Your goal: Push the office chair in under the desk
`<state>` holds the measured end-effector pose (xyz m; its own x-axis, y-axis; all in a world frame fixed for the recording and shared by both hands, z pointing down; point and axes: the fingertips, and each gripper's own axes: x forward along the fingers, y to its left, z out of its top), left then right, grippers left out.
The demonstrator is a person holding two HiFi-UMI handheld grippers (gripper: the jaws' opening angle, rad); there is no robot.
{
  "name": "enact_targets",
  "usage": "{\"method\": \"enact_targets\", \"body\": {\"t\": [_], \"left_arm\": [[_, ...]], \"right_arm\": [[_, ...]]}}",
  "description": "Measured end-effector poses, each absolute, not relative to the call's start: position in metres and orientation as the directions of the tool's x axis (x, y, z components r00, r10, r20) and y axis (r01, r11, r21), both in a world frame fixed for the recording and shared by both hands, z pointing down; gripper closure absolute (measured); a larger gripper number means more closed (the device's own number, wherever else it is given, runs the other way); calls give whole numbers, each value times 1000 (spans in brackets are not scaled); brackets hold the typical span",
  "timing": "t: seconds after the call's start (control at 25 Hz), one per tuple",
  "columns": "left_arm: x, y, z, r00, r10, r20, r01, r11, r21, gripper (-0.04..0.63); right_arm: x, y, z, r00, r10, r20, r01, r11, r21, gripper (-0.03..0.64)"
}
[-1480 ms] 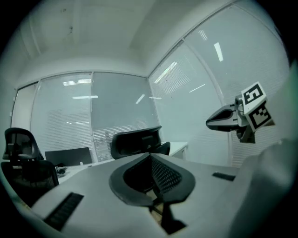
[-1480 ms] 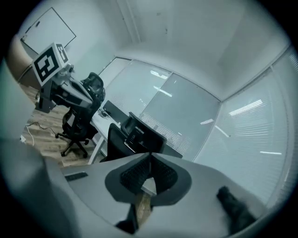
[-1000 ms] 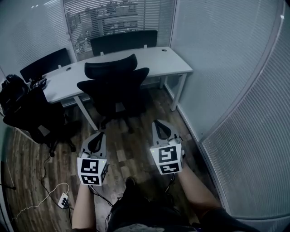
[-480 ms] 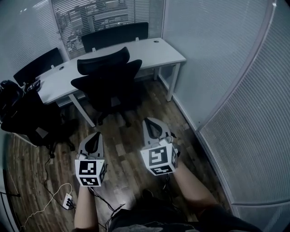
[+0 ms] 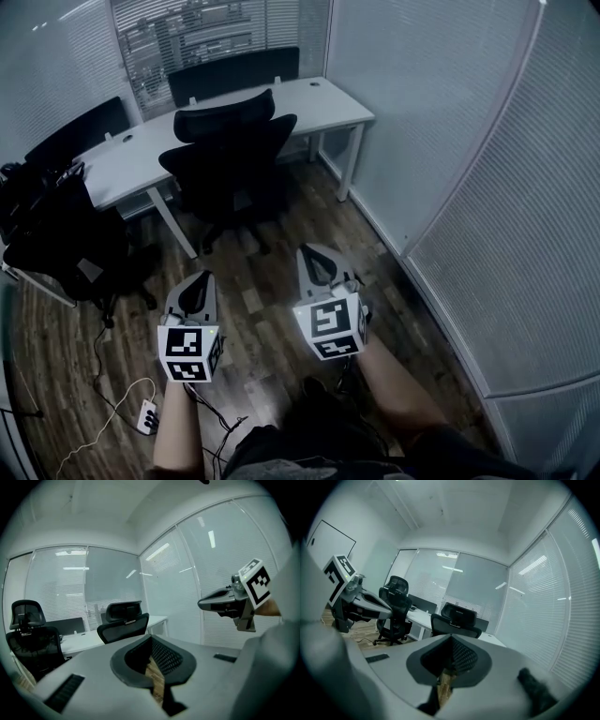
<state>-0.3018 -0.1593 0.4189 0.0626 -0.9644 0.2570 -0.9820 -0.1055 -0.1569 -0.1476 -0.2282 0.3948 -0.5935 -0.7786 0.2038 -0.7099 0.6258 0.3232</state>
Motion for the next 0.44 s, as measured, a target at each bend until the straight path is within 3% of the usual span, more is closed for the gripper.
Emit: {"method": "enact_targets", "body": {"t": [0.44], "left_arm": [[-341, -53, 417, 117, -961, 251, -974, -161, -160, 580]], "right_arm": [[-192, -122, 387, -569, -797, 200, -727, 602, 331, 595]]}}
